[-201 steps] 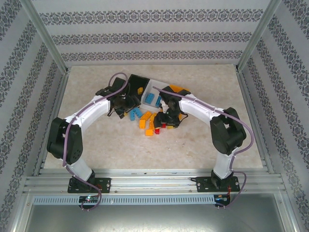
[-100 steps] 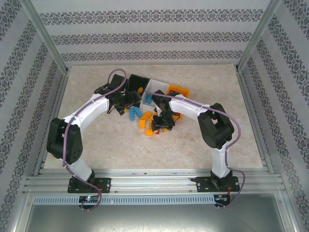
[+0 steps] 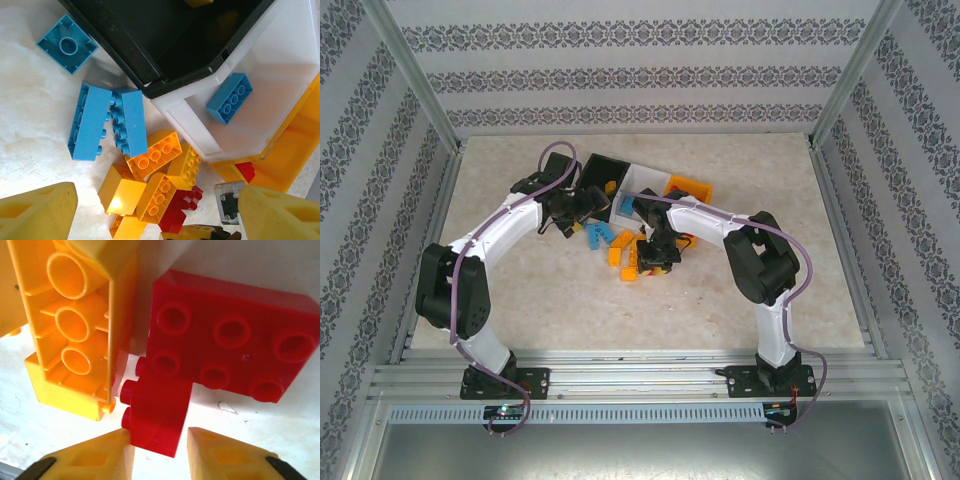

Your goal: Sort the legos into containers by color

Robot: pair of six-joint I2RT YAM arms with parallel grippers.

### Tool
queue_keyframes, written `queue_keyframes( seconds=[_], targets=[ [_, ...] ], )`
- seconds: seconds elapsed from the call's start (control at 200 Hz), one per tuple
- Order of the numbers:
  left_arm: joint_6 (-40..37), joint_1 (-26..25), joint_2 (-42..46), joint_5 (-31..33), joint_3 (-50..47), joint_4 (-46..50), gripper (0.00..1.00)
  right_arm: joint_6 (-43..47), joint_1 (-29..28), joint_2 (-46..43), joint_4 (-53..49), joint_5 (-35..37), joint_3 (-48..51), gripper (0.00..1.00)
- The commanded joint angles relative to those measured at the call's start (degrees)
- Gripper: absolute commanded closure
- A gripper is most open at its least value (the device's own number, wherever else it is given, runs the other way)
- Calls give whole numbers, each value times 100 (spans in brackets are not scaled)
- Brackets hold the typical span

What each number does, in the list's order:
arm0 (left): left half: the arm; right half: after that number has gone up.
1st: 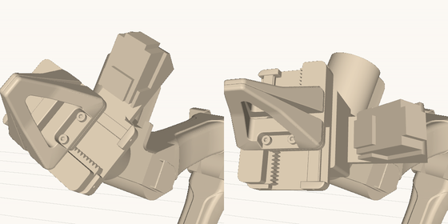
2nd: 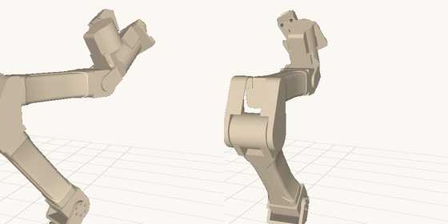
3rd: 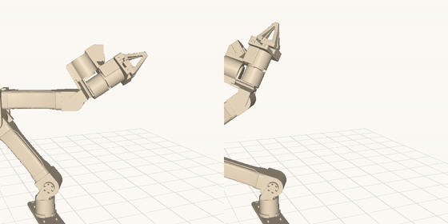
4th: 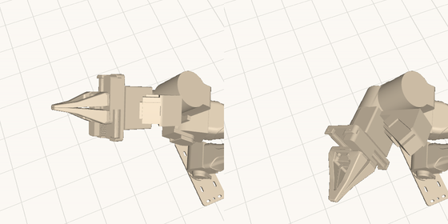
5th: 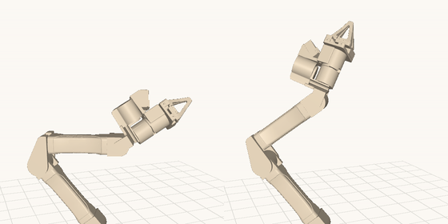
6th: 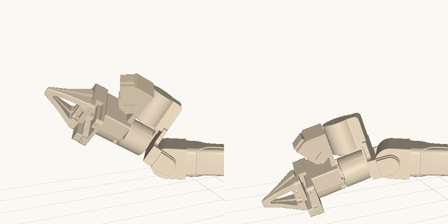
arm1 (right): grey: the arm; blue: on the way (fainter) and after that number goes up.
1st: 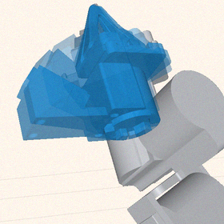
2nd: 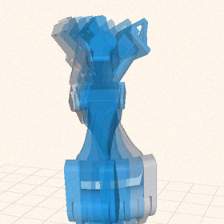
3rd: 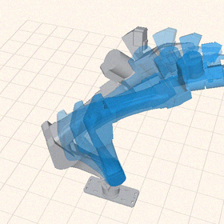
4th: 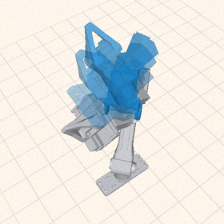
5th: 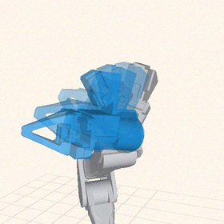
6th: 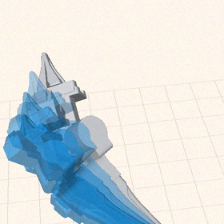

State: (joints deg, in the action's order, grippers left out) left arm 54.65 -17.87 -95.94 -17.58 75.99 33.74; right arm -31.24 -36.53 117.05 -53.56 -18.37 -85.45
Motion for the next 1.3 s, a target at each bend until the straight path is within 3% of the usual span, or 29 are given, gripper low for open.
queue_keyframes(
  seconds=[0.0, 0.175, 0.475, 0.739, 1.014, 1.159, 1.294],
  targets=[
    [-82, 63, 38, -85, -66, -104, 16, -69, -47, 103, -36, 119, -134, 75],
    [-84, 82, 23, -91, -75, -152, 15, 3, -63, -86, -119, 143, -134, 83],
    [27, 82, 22, -96, -186, -304, 14, 161, 25, -744, -444, 116, -121, 85],
    [4, 53, 210, -27, -434, -218, 11, 113, 838, -1167, -502, -137, -414, 85],
    [-324, 62, 271, 226, -262, 387, 0, 214, 1660, -404, -454, -145, -1421, 85],
    [-555, 66, 141, 275, -34, 758, 0, 263, 1897, 100, -584, -150, -1957, 82],
    [-840, 102, -188, 289, 267, 1342, 0, 362, 1974, 305, -679, -147, -2237, 65]
  ],
)
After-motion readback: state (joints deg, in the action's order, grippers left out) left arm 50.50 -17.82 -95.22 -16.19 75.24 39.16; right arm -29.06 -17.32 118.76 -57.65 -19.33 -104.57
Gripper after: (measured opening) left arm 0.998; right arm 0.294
